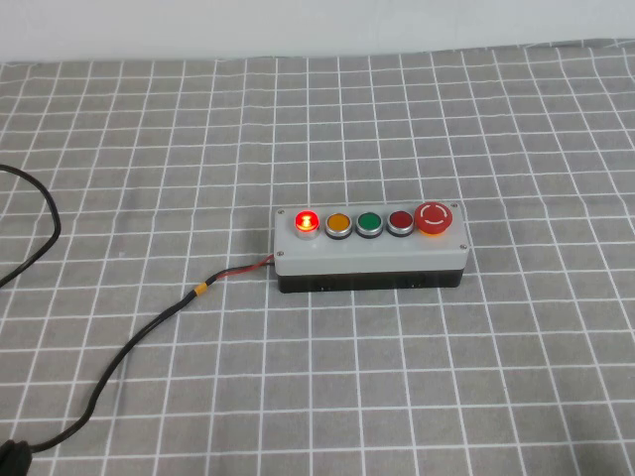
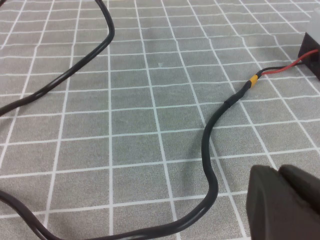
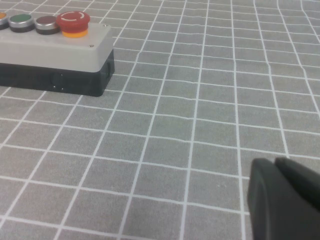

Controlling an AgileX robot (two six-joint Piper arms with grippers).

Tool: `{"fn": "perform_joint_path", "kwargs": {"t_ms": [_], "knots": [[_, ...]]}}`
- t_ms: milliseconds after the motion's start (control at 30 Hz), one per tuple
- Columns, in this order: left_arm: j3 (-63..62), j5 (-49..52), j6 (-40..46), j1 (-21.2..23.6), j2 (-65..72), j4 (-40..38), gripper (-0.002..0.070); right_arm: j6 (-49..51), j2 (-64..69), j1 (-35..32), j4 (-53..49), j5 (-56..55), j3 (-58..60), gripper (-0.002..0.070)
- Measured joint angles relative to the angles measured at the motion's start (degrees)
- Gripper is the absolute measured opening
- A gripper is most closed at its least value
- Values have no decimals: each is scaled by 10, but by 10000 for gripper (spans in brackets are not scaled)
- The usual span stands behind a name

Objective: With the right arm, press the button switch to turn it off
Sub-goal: 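Press the lit red button on the button box to turn it off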

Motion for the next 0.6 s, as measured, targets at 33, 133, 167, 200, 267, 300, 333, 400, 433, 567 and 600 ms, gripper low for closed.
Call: {"fn": "perform_joint_path", "kwargs": {"t_ms": [33,133,167,200,267,300,333,400,433,567,600], "knots": [[0,0,0,0,0,0,-3,0,0,0,0,0,0,-18],[0,0,0,0,0,0,-3,0,0,0,0,0,0,-18],[0,0,0,0,0,0,-3,0,0,0,0,0,0,-18],[0,0,0,0,0,0,-3,0,0,0,0,0,0,-18],[0,0,0,0,0,0,-3,0,0,0,0,0,0,-18],[0,0,0,0,0,0,-3,0,0,0,0,0,0,-18],[0,0,0,0,0,0,-3,0,0,0,0,0,0,-18],[0,0,0,0,0,0,-3,0,0,0,0,0,0,-18],[0,0,0,0,0,0,-3,0,0,0,0,0,0,-18],[0,0,0,0,0,0,-3,0,0,0,0,0,0,-18],[0,0,0,0,0,0,-3,0,0,0,0,0,0,-18]]}}
